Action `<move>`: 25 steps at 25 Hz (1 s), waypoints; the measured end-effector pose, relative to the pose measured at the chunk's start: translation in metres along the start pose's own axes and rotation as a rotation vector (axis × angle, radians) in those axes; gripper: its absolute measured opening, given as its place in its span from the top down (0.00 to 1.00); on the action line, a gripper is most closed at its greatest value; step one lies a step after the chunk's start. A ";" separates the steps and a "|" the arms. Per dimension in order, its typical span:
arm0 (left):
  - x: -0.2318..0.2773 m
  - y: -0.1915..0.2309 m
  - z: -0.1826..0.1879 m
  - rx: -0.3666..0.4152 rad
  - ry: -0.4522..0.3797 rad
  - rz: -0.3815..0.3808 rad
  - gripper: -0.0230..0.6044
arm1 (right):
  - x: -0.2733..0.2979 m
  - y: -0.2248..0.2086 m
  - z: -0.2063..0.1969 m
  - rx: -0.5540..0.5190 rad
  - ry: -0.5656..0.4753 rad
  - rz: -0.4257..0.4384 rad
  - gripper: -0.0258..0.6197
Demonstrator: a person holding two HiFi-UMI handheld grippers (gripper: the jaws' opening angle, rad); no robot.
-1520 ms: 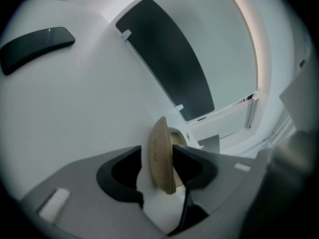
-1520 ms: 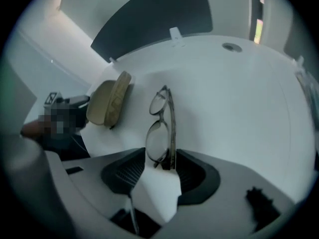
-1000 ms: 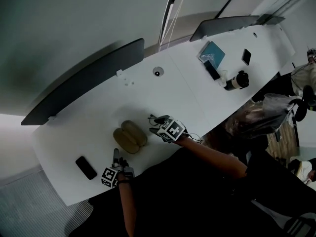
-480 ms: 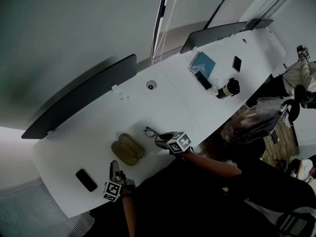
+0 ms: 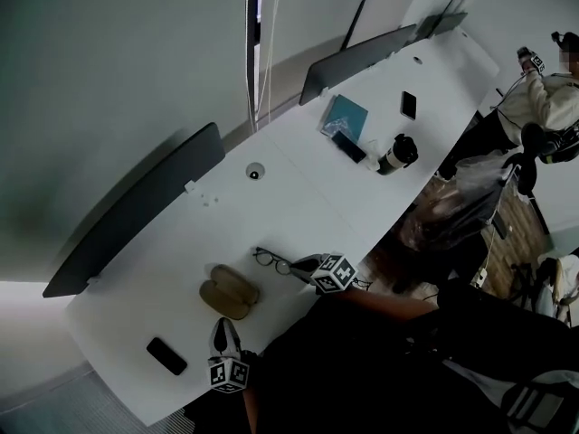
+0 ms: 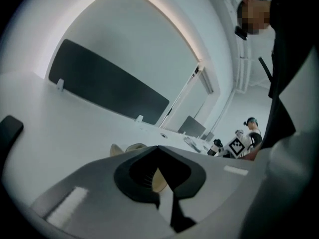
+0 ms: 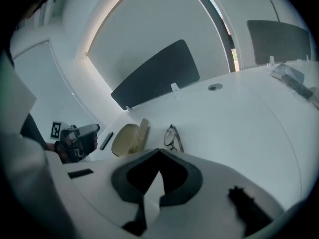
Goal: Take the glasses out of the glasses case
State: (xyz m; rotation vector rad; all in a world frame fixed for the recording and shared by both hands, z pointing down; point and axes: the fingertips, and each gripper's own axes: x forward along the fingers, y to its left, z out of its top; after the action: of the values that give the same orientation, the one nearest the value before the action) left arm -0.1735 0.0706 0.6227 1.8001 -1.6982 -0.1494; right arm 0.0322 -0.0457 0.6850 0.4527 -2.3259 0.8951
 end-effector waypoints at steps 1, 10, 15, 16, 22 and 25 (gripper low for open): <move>0.001 -0.006 -0.001 0.036 0.006 -0.011 0.95 | -0.001 0.000 0.000 0.003 -0.006 0.007 0.95; 0.006 -0.018 -0.019 -0.024 0.021 0.008 0.95 | 0.009 0.014 0.004 -0.101 0.051 0.080 0.95; 0.006 -0.013 -0.024 -0.064 0.021 0.017 0.95 | 0.013 0.021 -0.001 -0.167 0.105 0.099 0.95; 0.007 -0.013 -0.025 -0.073 0.020 0.016 0.95 | 0.014 0.022 -0.002 -0.190 0.116 0.102 0.95; 0.010 -0.011 -0.025 -0.094 0.017 0.022 0.95 | 0.017 0.021 -0.005 -0.205 0.154 0.106 0.95; 0.011 -0.009 -0.026 -0.097 0.023 0.026 0.95 | 0.017 0.018 -0.005 -0.177 0.154 0.100 0.95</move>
State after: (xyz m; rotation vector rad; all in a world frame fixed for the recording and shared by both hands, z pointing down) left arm -0.1512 0.0696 0.6418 1.7024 -1.6693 -0.1960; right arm 0.0120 -0.0311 0.6904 0.1882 -2.2769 0.7343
